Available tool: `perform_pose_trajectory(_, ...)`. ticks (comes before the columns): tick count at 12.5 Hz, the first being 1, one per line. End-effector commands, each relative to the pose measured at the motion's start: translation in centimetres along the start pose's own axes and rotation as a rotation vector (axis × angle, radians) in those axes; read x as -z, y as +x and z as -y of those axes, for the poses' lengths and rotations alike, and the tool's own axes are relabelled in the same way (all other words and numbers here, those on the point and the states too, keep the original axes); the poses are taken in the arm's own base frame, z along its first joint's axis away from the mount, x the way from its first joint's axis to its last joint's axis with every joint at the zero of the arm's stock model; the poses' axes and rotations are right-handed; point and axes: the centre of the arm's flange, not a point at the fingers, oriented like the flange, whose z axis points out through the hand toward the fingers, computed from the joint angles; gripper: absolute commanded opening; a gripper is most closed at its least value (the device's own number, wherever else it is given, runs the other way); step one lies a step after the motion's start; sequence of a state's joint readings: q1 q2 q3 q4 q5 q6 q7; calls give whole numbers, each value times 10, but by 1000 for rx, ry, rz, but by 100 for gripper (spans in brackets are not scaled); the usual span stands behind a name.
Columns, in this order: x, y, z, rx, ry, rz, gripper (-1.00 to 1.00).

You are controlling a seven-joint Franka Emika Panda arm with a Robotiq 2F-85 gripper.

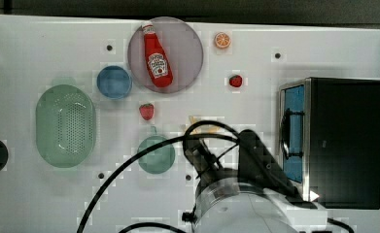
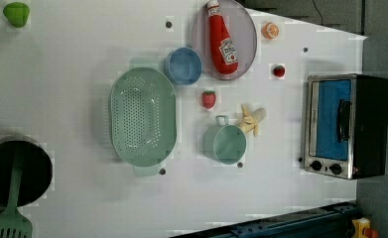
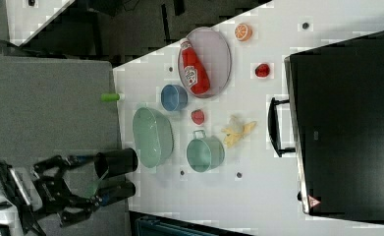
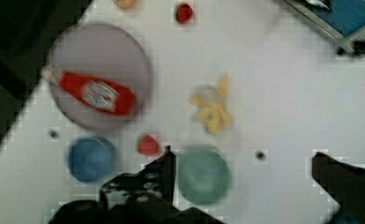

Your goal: Pick banana from table and place on oven.

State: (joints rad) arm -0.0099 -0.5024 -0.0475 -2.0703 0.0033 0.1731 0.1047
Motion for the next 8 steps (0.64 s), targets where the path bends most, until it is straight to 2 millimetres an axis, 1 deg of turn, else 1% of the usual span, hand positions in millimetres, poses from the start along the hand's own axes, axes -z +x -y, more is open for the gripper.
perform_pose_trajectory(1, -113, 4, 14, -48, -157, 111, 100)
perform_pose_trajectory(3, -164, 6, 15, -50, -160, 111, 100)
perform_pose_trajectory(6, -246, 9, 15, -55, -143, 93, 100)
perform_pose_trajectory(8, -300, 8, 11, -56, -157, 98, 100)
